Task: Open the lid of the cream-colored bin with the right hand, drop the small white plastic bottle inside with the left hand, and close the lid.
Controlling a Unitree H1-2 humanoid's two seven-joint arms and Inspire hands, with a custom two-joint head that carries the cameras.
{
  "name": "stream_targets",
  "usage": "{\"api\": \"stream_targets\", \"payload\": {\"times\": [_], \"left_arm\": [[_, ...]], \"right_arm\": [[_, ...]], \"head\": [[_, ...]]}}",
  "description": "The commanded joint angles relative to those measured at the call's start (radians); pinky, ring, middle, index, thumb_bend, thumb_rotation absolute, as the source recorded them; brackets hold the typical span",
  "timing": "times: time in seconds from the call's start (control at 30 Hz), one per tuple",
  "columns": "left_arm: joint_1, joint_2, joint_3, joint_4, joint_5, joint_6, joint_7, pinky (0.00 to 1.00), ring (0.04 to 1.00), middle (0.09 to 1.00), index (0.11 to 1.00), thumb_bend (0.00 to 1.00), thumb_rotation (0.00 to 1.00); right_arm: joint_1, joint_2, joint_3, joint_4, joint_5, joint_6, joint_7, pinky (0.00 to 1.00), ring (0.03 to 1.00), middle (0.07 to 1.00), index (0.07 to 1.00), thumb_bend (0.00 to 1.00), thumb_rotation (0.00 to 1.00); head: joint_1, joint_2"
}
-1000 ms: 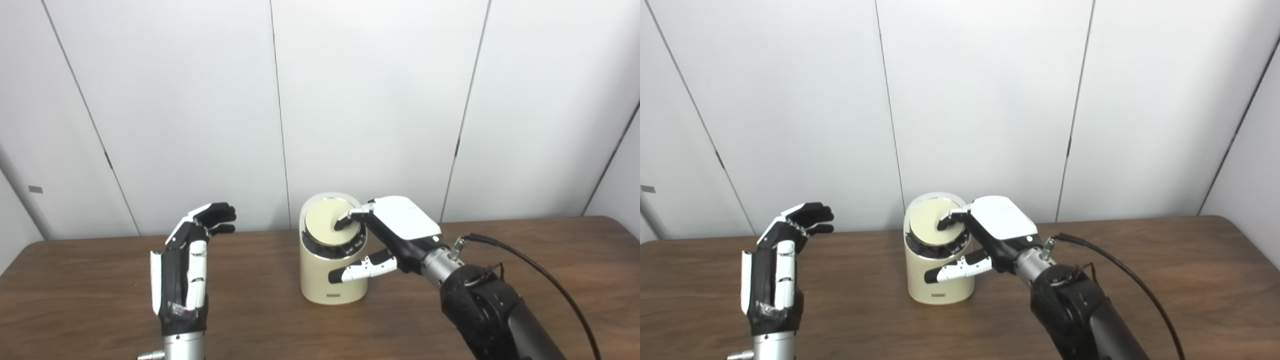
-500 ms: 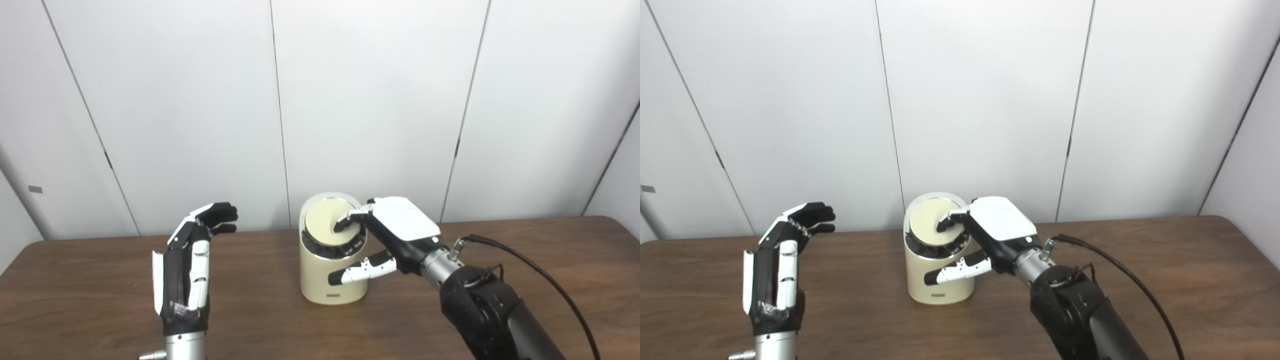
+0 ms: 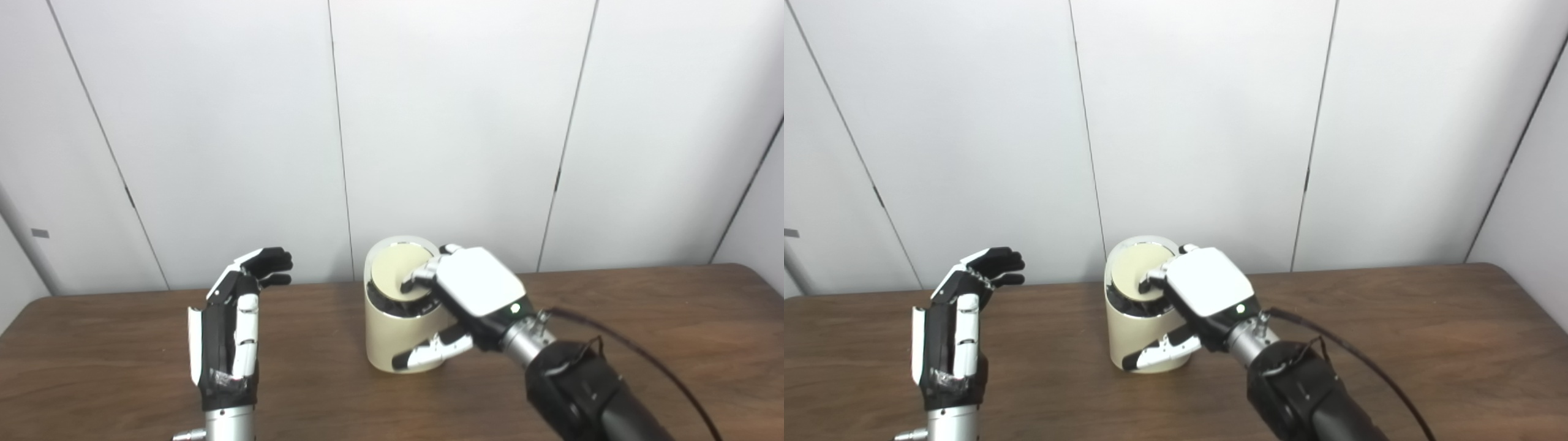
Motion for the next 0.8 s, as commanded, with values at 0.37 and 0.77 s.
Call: {"api": "stream_targets", "payload": {"times": [0.37,0.77], "left_arm": [[-0.036,-0.006,0.000,-0.018,0.023,-0.025,0.008,0.60,0.666,0.670,0.667,0.34,0.84],[-0.031,-0.004,0.000,-0.029,0.012,-0.017,0.004,0.61,0.670,0.675,0.673,0.34,0.84]], "right_arm": [[0.024,0.030,0.039,0.011,-0.178,-0.060,-0.044,0.96,0.816,0.758,0.716,0.78,0.83],[0.039,0.065,-0.011,-0.011,-0.142,-0.027,0.052,0.97,0.831,0.764,0.722,0.79,0.84]], "head": [[-0.002,0.002],[-0.006,0.010]]}}
